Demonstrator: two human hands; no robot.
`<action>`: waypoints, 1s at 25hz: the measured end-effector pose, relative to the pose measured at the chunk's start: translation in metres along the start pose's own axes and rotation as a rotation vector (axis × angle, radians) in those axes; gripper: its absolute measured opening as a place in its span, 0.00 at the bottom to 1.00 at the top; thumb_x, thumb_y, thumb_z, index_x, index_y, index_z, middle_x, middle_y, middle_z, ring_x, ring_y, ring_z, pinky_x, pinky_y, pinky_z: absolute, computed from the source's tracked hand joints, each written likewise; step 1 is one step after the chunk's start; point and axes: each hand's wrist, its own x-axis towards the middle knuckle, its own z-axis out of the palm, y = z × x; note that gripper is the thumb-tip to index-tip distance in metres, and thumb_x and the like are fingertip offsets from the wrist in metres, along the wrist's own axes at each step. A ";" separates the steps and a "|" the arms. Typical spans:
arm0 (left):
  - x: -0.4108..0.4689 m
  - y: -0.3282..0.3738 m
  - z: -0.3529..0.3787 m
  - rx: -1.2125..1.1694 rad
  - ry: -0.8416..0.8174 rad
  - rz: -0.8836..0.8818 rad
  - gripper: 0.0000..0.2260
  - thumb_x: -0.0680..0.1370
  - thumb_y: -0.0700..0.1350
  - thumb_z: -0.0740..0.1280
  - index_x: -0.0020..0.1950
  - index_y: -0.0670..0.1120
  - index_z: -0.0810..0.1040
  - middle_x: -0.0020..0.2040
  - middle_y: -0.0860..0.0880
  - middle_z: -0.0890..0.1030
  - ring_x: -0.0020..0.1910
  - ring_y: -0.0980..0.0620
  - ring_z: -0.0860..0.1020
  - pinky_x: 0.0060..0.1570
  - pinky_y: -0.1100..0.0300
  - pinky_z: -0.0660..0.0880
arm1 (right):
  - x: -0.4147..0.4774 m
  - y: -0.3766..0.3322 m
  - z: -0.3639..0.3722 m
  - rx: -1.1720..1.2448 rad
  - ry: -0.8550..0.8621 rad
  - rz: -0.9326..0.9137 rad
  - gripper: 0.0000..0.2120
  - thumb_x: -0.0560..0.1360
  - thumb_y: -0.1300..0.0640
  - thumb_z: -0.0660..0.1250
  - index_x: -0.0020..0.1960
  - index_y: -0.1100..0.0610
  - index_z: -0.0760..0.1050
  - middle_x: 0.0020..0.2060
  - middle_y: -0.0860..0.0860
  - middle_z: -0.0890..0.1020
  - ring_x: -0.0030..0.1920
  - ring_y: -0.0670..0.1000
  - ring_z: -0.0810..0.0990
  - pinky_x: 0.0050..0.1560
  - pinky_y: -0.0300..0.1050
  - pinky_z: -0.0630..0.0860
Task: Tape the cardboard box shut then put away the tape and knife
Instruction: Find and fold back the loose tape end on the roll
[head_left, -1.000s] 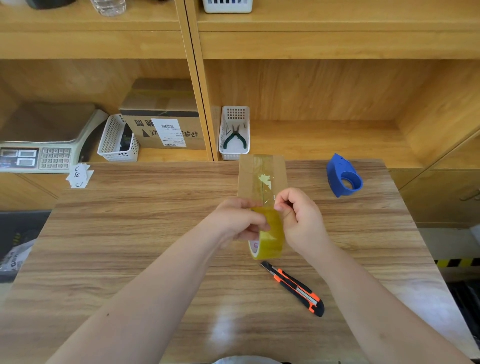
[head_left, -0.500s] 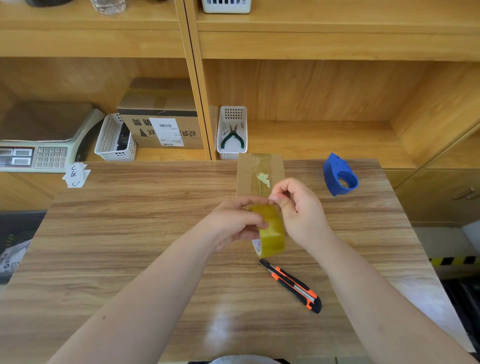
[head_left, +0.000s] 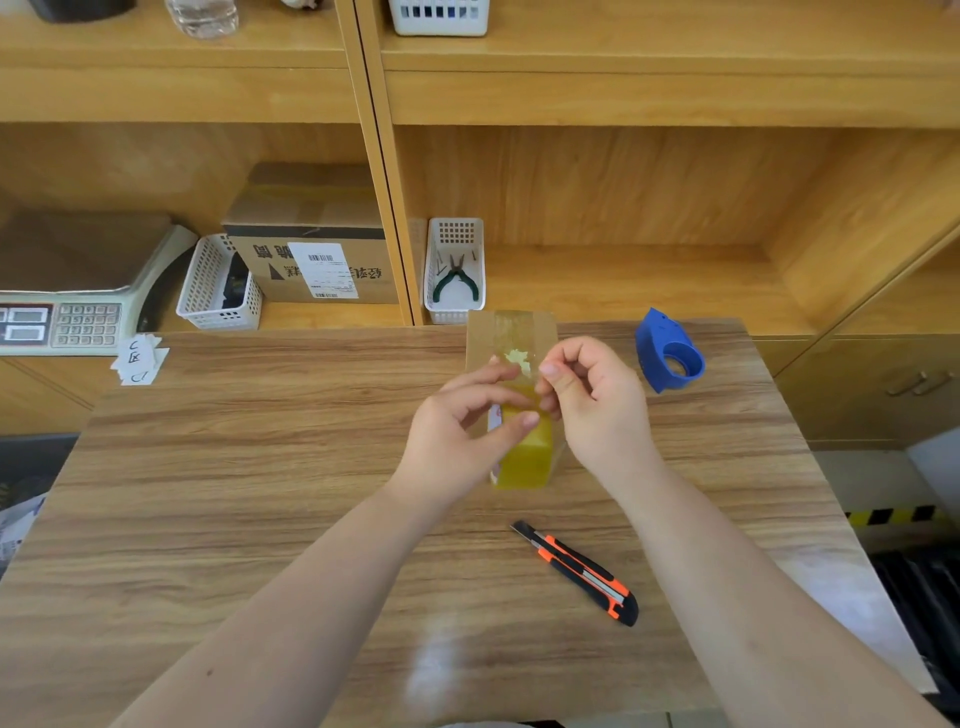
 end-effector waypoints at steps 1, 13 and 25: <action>0.001 -0.001 0.000 -0.011 -0.020 0.025 0.10 0.68 0.48 0.77 0.48 0.52 0.85 0.59 0.52 0.82 0.66 0.58 0.75 0.67 0.52 0.72 | 0.002 -0.003 -0.001 0.012 0.021 -0.006 0.13 0.77 0.65 0.63 0.39 0.49 0.73 0.30 0.46 0.78 0.30 0.41 0.76 0.35 0.35 0.74; 0.006 0.002 0.012 -0.119 -0.121 -0.281 0.06 0.67 0.46 0.79 0.41 0.49 0.85 0.38 0.50 0.84 0.38 0.54 0.80 0.43 0.56 0.77 | 0.000 -0.007 -0.004 0.009 0.177 -0.092 0.16 0.75 0.66 0.63 0.37 0.46 0.72 0.30 0.45 0.77 0.30 0.41 0.75 0.38 0.34 0.73; 0.006 0.032 0.013 -0.234 -0.056 -0.218 0.10 0.80 0.45 0.64 0.41 0.43 0.79 0.37 0.52 0.83 0.40 0.57 0.82 0.46 0.52 0.81 | 0.005 -0.008 -0.008 0.111 0.166 -0.024 0.10 0.74 0.63 0.69 0.41 0.49 0.78 0.33 0.48 0.81 0.33 0.45 0.80 0.39 0.41 0.79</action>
